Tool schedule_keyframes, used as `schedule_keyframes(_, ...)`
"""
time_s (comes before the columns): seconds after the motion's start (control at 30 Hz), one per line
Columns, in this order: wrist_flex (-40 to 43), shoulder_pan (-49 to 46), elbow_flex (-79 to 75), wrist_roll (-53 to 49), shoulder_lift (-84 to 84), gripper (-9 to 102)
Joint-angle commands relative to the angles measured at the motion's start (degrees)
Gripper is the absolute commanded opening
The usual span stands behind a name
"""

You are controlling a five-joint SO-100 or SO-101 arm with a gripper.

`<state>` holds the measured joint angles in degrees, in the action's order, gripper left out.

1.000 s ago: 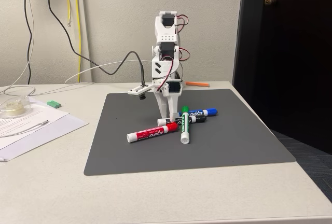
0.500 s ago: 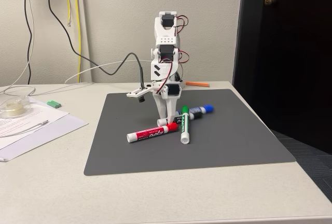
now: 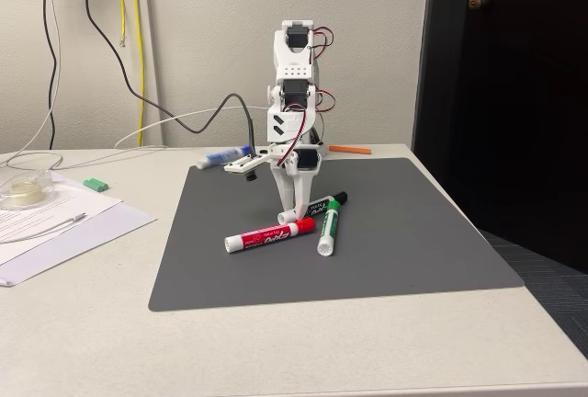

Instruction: Pick up the black marker.

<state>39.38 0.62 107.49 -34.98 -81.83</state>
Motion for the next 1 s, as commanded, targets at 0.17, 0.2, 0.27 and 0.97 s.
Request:
schedule_keyframes(0.17, -0.09, -0.09, -1.85, 0.35, -1.05, 0)
schedule_keyframes(0.2, -0.09, -0.09, -1.85, 0.44, -1.23, 0)
schedule_keyframes(0.27, -0.09, -0.18, -1.93, 0.88, -1.49, 0)
schedule_keyframes(0.97, 43.77, -0.79, -59.94, 13.45, -3.69, 0)
